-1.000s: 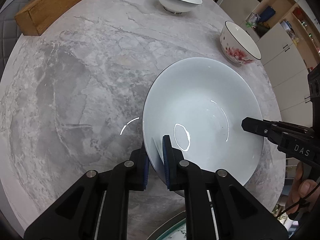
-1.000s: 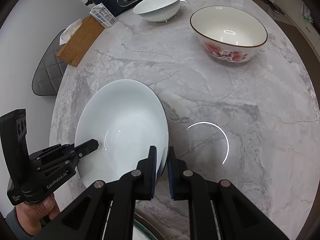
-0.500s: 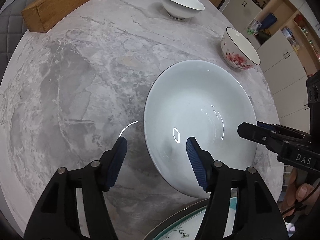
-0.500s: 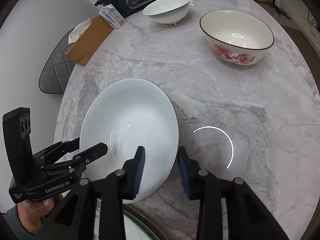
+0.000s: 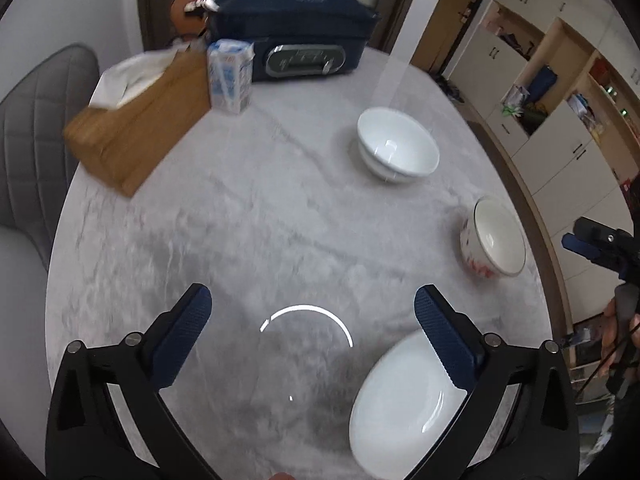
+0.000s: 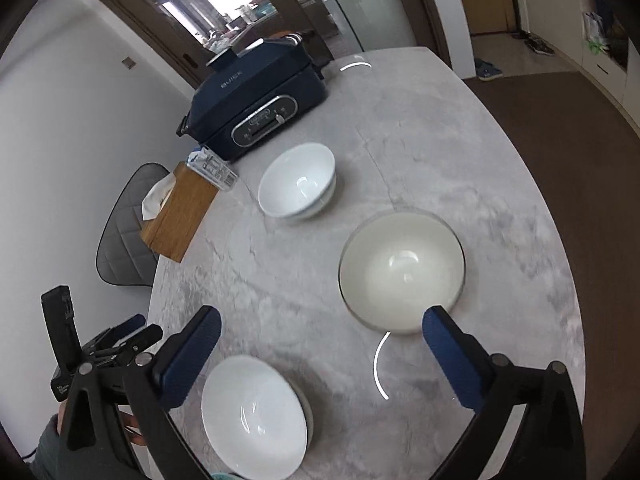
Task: Organize plates and bowls
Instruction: 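Reach both grippers to the smaller white bowl and close on its rim, then carry the small white bowl into the large white bowl and open both grippers, then reach both grippers to the pink floral bowl and close on its rim, then carry the pink floral bowl onto the nested white bowls and open both grippers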
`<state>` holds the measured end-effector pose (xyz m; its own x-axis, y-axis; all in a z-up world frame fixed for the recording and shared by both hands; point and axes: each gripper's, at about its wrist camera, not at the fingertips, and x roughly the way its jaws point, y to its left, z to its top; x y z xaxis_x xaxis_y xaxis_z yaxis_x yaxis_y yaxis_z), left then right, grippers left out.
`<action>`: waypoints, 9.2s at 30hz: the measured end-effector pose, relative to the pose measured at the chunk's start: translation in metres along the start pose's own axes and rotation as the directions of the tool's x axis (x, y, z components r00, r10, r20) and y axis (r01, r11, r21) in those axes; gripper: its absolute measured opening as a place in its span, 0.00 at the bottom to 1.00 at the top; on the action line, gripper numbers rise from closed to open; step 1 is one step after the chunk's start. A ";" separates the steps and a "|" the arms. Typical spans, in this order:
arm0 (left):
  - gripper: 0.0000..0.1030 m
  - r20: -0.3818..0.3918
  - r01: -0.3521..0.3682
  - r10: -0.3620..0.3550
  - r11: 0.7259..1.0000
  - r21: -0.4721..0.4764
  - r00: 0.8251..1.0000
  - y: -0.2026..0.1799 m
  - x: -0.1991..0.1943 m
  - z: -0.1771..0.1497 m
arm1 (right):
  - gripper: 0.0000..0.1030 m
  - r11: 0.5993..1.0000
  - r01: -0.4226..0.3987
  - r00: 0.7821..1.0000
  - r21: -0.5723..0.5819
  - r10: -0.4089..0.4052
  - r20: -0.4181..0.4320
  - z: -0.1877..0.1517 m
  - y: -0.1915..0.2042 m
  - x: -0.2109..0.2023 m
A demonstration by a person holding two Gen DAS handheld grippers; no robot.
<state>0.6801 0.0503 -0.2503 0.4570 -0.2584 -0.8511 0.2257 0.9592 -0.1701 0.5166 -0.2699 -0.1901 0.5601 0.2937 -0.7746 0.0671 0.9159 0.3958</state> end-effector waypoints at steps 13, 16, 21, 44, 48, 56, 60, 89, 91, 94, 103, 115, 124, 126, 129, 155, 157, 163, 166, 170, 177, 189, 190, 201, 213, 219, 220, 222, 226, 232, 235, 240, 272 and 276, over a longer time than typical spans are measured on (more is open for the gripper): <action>1.00 -0.067 -0.009 0.015 0.996 0.088 0.998 -0.038 0.099 0.136 | 1.00 0.997 0.049 0.997 -0.067 -0.052 -0.053 0.125 0.003 0.088; 0.99 -0.093 0.001 0.005 0.998 0.062 0.996 -0.037 0.129 0.144 | 0.96 0.997 0.055 0.993 -0.049 -0.060 -0.103 0.131 -0.004 0.114; 0.98 -0.135 -0.023 0.033 0.997 0.076 0.990 -0.043 0.168 0.148 | 0.89 0.999 0.053 0.984 -0.013 -0.054 -0.170 0.128 -0.012 0.150; 0.09 -0.187 0.064 -0.045 0.994 0.093 0.981 -0.062 0.214 0.144 | 0.10 0.993 0.118 0.945 -0.023 -0.119 -0.305 0.121 -0.004 0.204; 0.09 -0.181 0.074 -0.058 0.994 0.086 0.982 -0.058 0.204 0.145 | 0.10 0.995 0.097 0.948 0.003 -0.092 -0.303 0.121 -0.006 0.201; 0.09 -0.151 0.079 -0.064 0.992 0.098 0.987 -0.055 0.161 0.137 | 0.10 0.996 0.079 0.958 -0.029 -0.084 -0.273 0.117 0.007 0.169; 0.09 -0.129 0.083 -0.068 0.990 0.115 0.989 -0.057 0.135 0.126 | 0.10 0.996 0.075 0.959 -0.053 -0.086 -0.269 0.106 0.018 0.151; 0.11 -0.159 0.089 -0.072 0.991 0.104 0.985 -0.059 -0.018 -0.113 | 0.13 0.989 0.059 0.957 -0.138 -0.096 -0.273 -0.089 0.089 0.013; 0.11 -0.180 0.087 -0.069 0.992 0.094 0.981 -0.056 -0.013 -0.127 | 0.13 0.990 0.062 0.951 -0.126 -0.097 -0.293 -0.103 0.085 0.018; 0.11 -0.210 0.081 -0.062 0.994 0.080 0.976 -0.055 -0.003 -0.145 | 0.13 0.990 0.071 0.944 -0.121 -0.106 -0.312 -0.117 0.082 0.026; 0.12 -0.256 0.060 -0.036 0.994 0.088 0.966 -0.051 0.023 -0.158 | 0.13 0.988 0.099 0.927 -0.119 -0.135 -0.349 -0.136 0.073 0.047; 0.12 -0.274 0.036 -0.002 0.992 0.118 0.962 -0.058 0.046 -0.157 | 0.13 0.981 0.138 0.915 -0.137 -0.180 -0.362 -0.139 0.064 0.065; 0.13 -0.273 0.007 0.028 0.992 0.125 0.962 -0.061 0.051 -0.153 | 0.17 0.974 0.155 0.907 -0.166 -0.206 -0.366 -0.138 0.068 0.069; 0.15 -0.274 0.005 0.028 0.993 0.121 0.961 -0.061 0.051 -0.153 | 0.23 0.974 0.156 0.909 -0.166 -0.208 -0.362 -0.138 0.069 0.068; 0.24 -0.268 0.021 0.012 0.993 0.120 0.963 -0.063 0.049 -0.154 | 0.33 0.975 0.152 0.914 -0.161 -0.200 -0.353 -0.136 0.071 0.066; 0.97 -0.109 -0.004 0.023 0.985 0.171 0.994 -0.083 -0.011 -0.057 | 0.89 0.969 0.247 0.965 -0.022 -0.248 -0.089 -0.041 -0.004 -0.053; 0.97 -0.100 0.006 0.014 0.981 0.193 0.995 -0.098 0.001 -0.039 | 0.89 0.966 0.259 0.962 -0.010 -0.259 -0.090 -0.029 -0.019 -0.050; 0.97 -0.135 0.016 0.023 0.960 0.278 0.991 -0.154 0.055 -0.001 | 0.89 0.957 0.285 0.955 0.045 -0.280 -0.101 -0.004 -0.059 -0.032; 0.97 -0.157 0.004 0.046 0.952 0.305 0.987 -0.176 0.087 0.012 | 0.88 0.954 0.296 0.950 0.053 -0.288 -0.123 0.008 -0.074 -0.013; 0.97 -0.203 -0.004 0.069 0.953 0.304 0.977 -0.193 0.127 0.020 | 0.83 0.953 0.300 0.945 0.044 -0.290 -0.152 0.024 -0.085 0.011; 0.59 -0.237 0.045 0.026 0.956 0.289 0.971 -0.198 0.165 0.021 | 0.60 0.963 0.259 0.948 0.073 -0.239 -0.212 0.033 -0.103 0.043; 0.08 -0.306 0.195 -0.108 0.942 0.272 0.946 -0.202 0.190 0.021 | 0.25 0.978 0.116 0.956 0.174 -0.063 -0.288 0.026 -0.120 0.070; 0.08 -0.303 0.184 -0.094 0.940 0.286 0.948 -0.206 0.190 0.021 | 0.17 0.979 0.099 0.957 0.180 -0.043 -0.288 0.027 -0.120 0.071; 0.08 -0.318 0.246 -0.165 0.940 0.235 0.934 -0.193 0.180 0.020 | 0.18 0.968 0.021 0.961 0.251 0.050 -0.270 0.018 -0.124 0.068; 0.09 -0.285 0.230 -0.155 0.940 0.252 0.946 -0.180 0.118 0.014 | 0.19 0.969 -0.067 0.963 0.240 0.126 -0.238 0.020 -0.088 0.035; 0.09 -0.265 0.216 -0.148 0.945 0.247 0.953 -0.160 0.074 0.001 | 0.19 0.973 -0.106 0.955 0.206 0.158 -0.253 0.008 -0.057 0.019; 0.09 -0.258 0.211 -0.145 0.946 0.248 0.955 -0.155 0.064 -0.002 | 0.19 0.974 -0.111 0.954 0.198 0.160 -0.253 0.005 -0.051 0.017; 0.09 -0.250 0.202 -0.140 0.948 0.245 0.958 -0.146 0.048 -0.011 | 0.19 0.975 -0.121 0.952 0.185 0.167 -0.258 -0.001 -0.038 0.011; 0.09 -0.241 0.187 -0.132 0.956 0.224 0.962 -0.121 0.018 -0.032 | 0.19 0.978 -0.139 0.944 0.155 0.178 -0.279 -0.017 -0.010 0.006; 0.09 -0.243 0.168 -0.123 0.970 0.175 0.962 -0.082 -0.011 -0.071 | 0.20 0.979 -0.164 0.934 0.125 0.194 -0.301 -0.046 0.025 0.012; 0.09 -0.250 0.161 -0.120 0.975 0.153 0.961 -0.069 -0.019 -0.089 | 0.20 0.978 -0.170 0.928 0.119 0.199 -0.316 -0.060 0.036 0.017; 0.09 -0.268 0.161 -0.123 0.979 0.124 0.956 -0.052 -0.022 -0.113 | 0.20 0.980 -0.162 0.923 0.114 0.191 -0.333 -0.080 0.048 0.022; 0.10 -0.333 0.122 -0.082 0.987 0.101 0.939 -0.055 0.035 -0.142 | 0.22 0.999 -0.026 0.931 0.047 0.041 -0.362 -0.111 0.043 0.046; 0.13 -0.318 0.124 -0.092 0.989 0.083 0.944 -0.052 0.029 -0.141 | 0.27 1.000 -0.002 0.932 -0.002 0.001 -0.363 -0.114 0.052 0.046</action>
<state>0.5604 0.0090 -0.3365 0.1369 -0.2957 -0.9454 0.3518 0.9067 -0.2327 0.4519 -0.1772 -0.2612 0.2228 0.3743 -0.9001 0.0646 0.9157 0.3967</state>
